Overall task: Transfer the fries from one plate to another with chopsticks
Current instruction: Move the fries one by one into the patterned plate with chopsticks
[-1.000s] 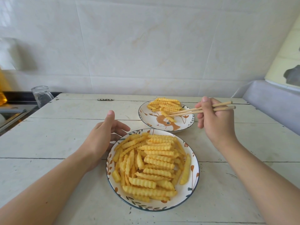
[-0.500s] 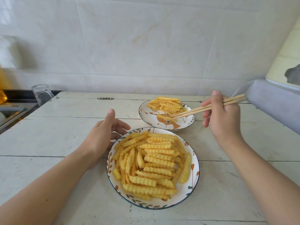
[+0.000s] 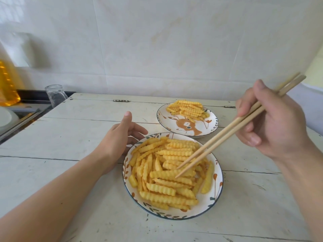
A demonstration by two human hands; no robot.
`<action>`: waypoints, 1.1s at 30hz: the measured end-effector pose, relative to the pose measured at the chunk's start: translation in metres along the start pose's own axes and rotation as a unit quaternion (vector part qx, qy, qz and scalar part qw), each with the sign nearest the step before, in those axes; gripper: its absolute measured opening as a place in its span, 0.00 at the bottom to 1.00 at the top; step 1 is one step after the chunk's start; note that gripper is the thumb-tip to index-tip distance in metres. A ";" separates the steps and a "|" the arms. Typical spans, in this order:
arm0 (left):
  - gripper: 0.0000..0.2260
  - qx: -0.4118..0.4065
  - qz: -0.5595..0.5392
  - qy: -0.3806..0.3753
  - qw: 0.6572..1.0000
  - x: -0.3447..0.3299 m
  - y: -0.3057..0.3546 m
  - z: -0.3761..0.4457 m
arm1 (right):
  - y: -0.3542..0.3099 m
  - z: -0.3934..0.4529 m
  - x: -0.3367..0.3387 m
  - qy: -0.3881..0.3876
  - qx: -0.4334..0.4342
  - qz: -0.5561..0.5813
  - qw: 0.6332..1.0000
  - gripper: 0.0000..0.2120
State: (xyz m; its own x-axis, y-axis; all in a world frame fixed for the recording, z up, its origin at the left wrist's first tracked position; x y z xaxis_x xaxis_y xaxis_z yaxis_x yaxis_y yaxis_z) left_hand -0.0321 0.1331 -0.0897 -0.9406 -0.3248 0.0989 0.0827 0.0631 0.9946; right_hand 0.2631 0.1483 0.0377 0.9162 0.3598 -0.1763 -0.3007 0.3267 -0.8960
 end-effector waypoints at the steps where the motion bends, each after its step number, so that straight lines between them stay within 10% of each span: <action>1: 0.35 -0.001 0.001 -0.001 1.000 0.000 0.000 0.000 | 0.001 -0.001 0.000 -0.002 0.002 -0.016 1.000 0.24; 11: 0.35 -0.003 0.006 -0.005 1.000 0.001 -0.003 0.003 | -0.002 0.007 0.057 0.273 0.111 -0.087 0.952 0.20; 14: 0.35 -0.001 0.006 -0.003 1.000 0.002 -0.004 0.003 | 0.018 0.010 0.063 0.266 0.112 -0.242 0.926 0.18; 33: 0.35 -0.001 0.007 0.001 1.000 0.002 -0.002 0.001 | 0.050 0.018 0.060 0.278 0.057 -0.236 0.929 0.22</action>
State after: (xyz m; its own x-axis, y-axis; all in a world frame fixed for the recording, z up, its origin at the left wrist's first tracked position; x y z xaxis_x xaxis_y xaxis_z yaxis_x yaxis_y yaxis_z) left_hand -0.0345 0.1337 -0.0917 -0.9387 -0.3261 0.1123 0.0961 0.0653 0.9932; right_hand 0.2982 0.2023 -0.0106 0.9388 -0.3443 0.0146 0.1731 0.4344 -0.8839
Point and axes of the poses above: each hand's wrist, its own z-axis towards the middle knuckle, its own x-axis out of the back of the hand, y = z × x, the point moved 7 cm from there along z, towards the middle knuckle, and after that the axes turned 4 degrees about y, right-handed, at the moved point
